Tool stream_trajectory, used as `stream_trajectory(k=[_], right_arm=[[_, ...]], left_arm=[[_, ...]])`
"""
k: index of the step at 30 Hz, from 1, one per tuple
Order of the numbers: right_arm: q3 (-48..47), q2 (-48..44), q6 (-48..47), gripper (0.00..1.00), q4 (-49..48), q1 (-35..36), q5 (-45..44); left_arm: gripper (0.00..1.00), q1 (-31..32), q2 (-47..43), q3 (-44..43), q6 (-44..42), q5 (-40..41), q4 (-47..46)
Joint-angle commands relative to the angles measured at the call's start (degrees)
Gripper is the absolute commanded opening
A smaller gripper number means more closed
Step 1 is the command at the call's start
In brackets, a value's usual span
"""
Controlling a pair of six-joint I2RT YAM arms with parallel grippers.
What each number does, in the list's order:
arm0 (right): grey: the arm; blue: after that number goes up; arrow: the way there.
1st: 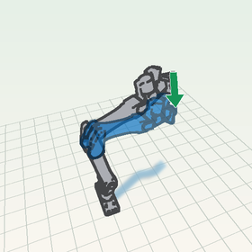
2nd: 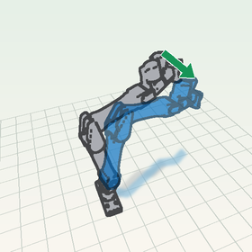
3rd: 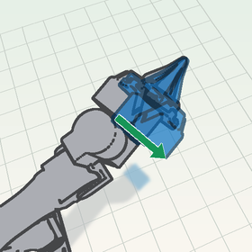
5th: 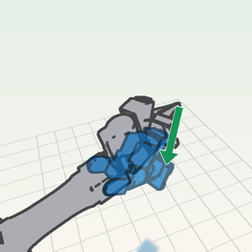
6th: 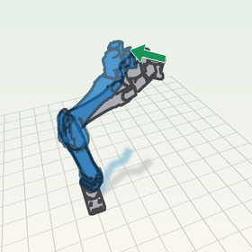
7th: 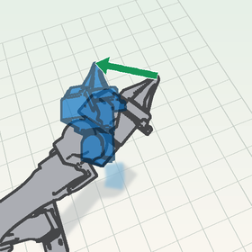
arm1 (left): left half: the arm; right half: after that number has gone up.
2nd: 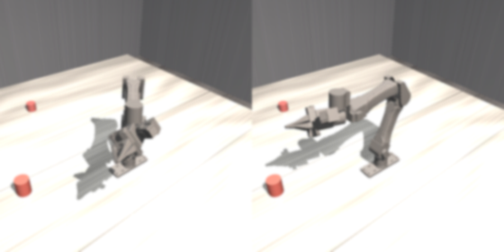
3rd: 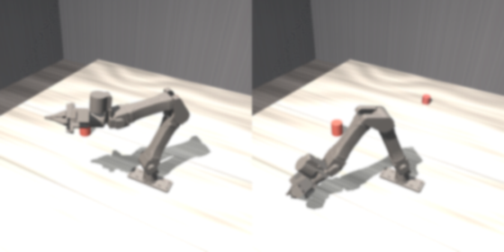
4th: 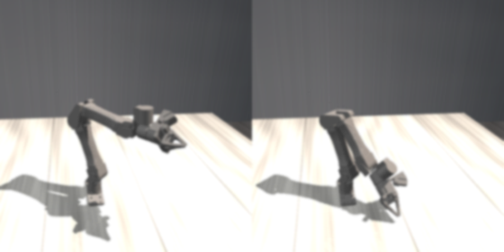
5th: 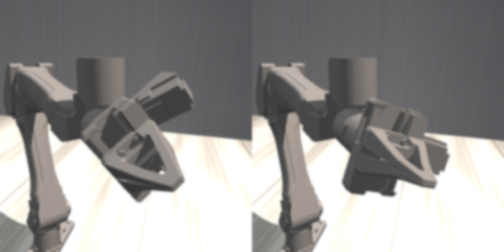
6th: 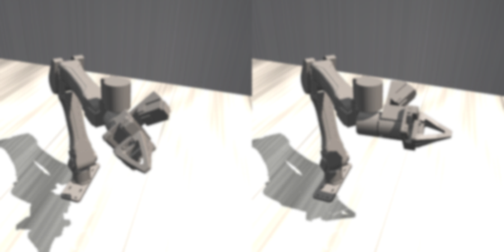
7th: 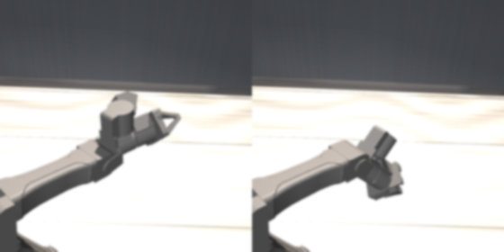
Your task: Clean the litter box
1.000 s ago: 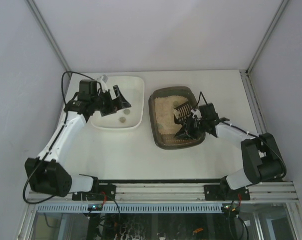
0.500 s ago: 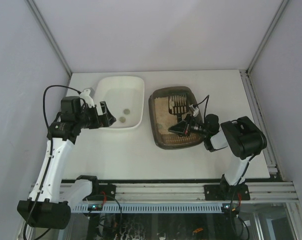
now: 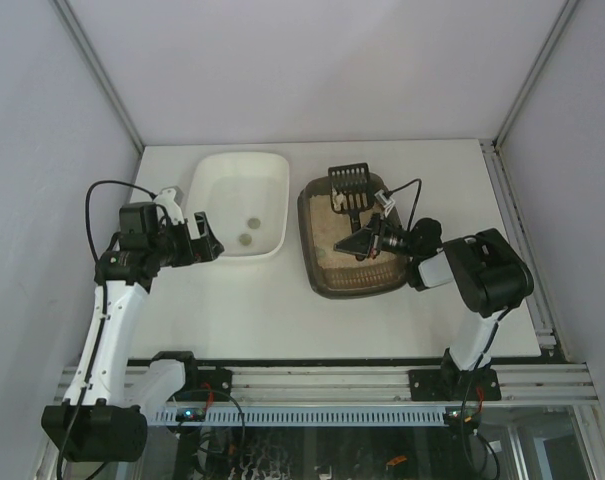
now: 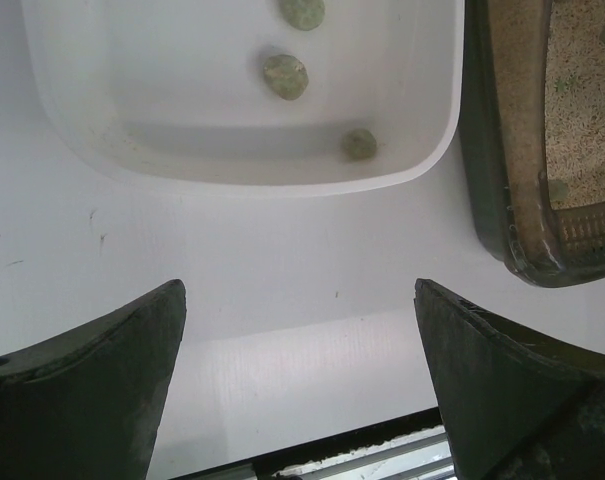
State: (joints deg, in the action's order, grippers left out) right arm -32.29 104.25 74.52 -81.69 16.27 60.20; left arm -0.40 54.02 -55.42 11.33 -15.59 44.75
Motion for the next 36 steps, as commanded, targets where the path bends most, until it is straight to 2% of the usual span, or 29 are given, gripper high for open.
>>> stream_trajectory(k=[1, 3, 8, 11, 14, 17, 21, 25, 36], right_arm=[[0.5, -1.7, 2.3, 0.00, -4.5, 0.1, 1.7], [3.0, -2.3, 1.7, 0.00, -4.5, -2.5, -1.0], [3.5, -0.6, 0.9, 0.00, -4.5, -0.3, 1.7], [4.6, -1.4, 1.0, 0.00, -4.6, -1.4, 0.1], [2.7, 0.8, 7.3, 0.00, -4.6, -1.7, -1.7], [-0.9, 3.0, 17.5, 0.00, -4.7, 1.6, -1.4], [-2.6, -0.8, 25.0, 0.00, -4.7, 5.5, -3.6], [-2.1, -1.9, 32.6, 0.00, -4.7, 4.4, -6.3], [2.0, -2.6, 32.3, 0.00, -4.6, 2.7, -4.5]], left_arm=[[1.00, -0.6, -1.4, 0.7, -1.5, 0.5, -1.3], [1.00, -0.7, -1.5, 0.7, -1.7, 0.5, -1.6], [1.00, -0.7, -1.1, 0.7, -1.4, 0.1, -1.7], [1.00, -0.8, -1.2, 1.1, -1.4, 0.1, -2.1], [1.00, -0.8, -1.0, 1.4, -1.1, -0.1, -2.1], [1.00, -0.8, -0.9, 1.7, -1.0, -0.3, -2.1], [1.00, -0.8, -0.8, 2.0, -1.0, -0.3, -2.2], [1.00, -0.9, -0.9, 2.5, -1.0, -0.5, -2.1], [1.00, -1.0, -1.0, 3.3, -0.9, -1.1, -2.2]])
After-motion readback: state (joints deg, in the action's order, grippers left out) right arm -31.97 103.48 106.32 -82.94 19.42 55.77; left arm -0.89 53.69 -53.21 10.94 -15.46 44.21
